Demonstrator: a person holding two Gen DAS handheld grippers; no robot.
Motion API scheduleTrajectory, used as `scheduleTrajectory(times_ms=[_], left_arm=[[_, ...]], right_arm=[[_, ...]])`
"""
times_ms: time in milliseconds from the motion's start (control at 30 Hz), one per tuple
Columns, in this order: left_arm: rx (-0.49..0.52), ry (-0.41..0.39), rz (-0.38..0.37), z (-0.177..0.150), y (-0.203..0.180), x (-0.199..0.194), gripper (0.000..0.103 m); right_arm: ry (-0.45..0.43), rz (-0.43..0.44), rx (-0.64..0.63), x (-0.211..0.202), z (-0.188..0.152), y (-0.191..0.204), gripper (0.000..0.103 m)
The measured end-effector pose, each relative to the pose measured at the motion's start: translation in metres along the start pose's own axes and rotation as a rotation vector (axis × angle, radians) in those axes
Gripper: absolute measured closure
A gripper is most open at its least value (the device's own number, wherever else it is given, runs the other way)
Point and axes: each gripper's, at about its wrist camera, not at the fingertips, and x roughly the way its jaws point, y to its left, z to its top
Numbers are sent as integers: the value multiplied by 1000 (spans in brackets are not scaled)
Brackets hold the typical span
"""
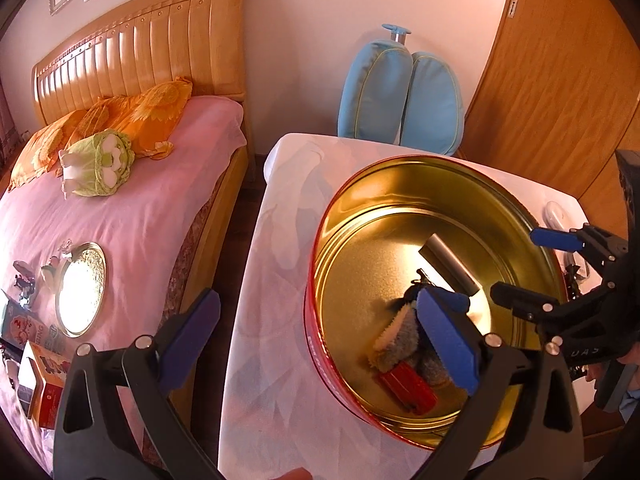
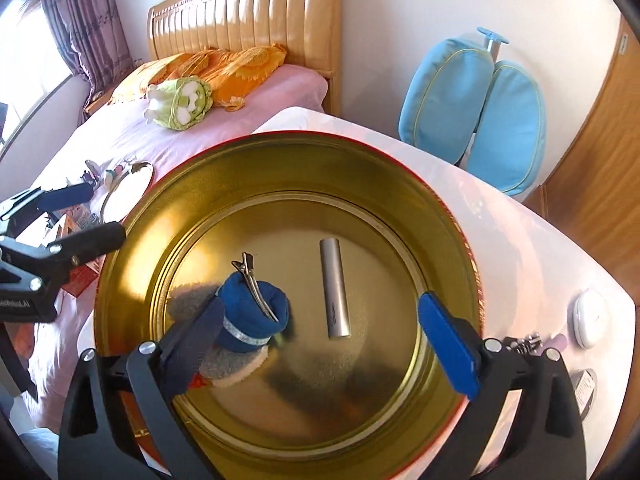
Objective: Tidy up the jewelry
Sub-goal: 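Carry the silver tube into the tin and open the right gripper, then grasp the black bow hair clips with the left gripper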
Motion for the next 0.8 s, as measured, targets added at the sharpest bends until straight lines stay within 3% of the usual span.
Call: scheduleTrajectory(times_ms=[333, 467, 600, 700, 800], left_arm=[[149, 7, -136, -14, -59, -20, 7], [252, -1, -202, -16, -87, -26, 7], [338, -14, -333, -22, -113, -33, 7], [373, 29, -414, -26, -140, -31, 7], [408, 49, -441, -30, -171, -32, 7]], right_arm=[[-78, -111, 103, -66, -45, -24, 5], [-83, -181, 208, -91, -77, -43, 5], [-102, -267, 359, -116, -117, -60, 5], [-95, -315, 459, -135, -152, -74, 5], [-75, -351, 507, -149, -185, -91, 5]])
